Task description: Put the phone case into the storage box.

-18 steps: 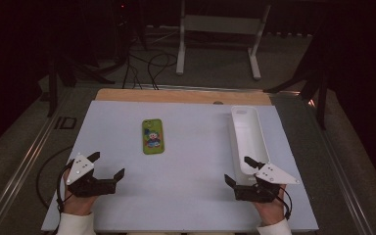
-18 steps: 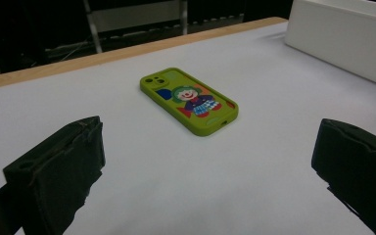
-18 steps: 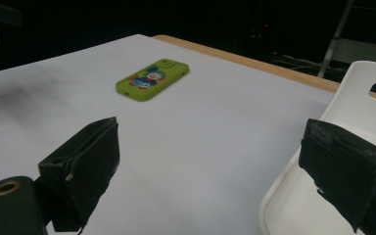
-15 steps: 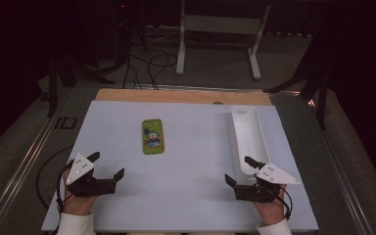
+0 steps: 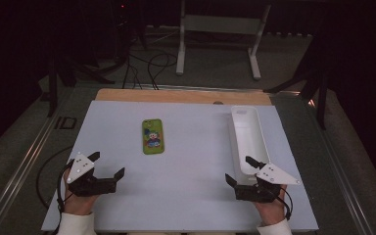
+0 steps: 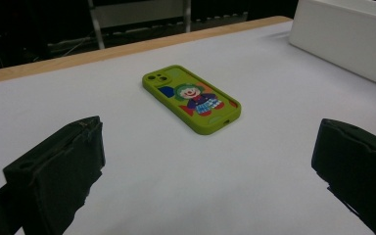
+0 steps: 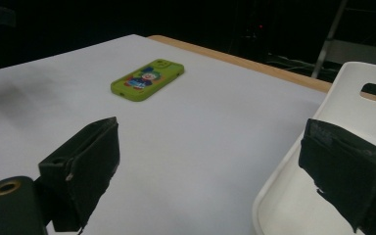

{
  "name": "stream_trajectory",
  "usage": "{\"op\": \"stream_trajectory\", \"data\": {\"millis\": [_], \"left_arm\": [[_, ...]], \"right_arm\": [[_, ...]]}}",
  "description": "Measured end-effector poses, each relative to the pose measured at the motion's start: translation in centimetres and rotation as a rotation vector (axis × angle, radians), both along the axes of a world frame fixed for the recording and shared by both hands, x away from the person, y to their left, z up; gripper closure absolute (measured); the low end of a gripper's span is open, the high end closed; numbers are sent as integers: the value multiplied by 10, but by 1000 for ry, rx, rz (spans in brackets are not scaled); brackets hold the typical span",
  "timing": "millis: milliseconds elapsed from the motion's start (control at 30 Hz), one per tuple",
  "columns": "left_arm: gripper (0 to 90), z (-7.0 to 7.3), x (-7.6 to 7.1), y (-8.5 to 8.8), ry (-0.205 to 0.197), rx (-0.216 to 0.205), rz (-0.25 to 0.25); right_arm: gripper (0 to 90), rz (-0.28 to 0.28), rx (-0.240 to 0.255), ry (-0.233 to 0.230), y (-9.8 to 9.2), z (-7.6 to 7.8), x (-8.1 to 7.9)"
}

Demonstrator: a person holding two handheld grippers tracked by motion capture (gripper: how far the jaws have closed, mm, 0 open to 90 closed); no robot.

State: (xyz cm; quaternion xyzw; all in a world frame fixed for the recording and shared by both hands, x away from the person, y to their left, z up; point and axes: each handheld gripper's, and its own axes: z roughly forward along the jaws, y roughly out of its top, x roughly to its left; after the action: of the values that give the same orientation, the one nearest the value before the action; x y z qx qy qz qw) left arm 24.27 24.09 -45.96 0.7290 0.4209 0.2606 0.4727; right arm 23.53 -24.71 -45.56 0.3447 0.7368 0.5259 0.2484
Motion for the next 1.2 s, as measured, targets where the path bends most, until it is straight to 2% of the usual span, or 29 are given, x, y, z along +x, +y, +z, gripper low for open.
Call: {"op": "stream_trajectory", "data": {"millis": [867, 1200], "left_arm": [[0, 6, 2, -3, 4, 3, 15], [0, 22, 13, -19, 16, 43, 0]], "right_arm": [[81, -12, 1, -8, 0, 3, -2], [81, -22, 0, -8, -1, 4, -3]]}}
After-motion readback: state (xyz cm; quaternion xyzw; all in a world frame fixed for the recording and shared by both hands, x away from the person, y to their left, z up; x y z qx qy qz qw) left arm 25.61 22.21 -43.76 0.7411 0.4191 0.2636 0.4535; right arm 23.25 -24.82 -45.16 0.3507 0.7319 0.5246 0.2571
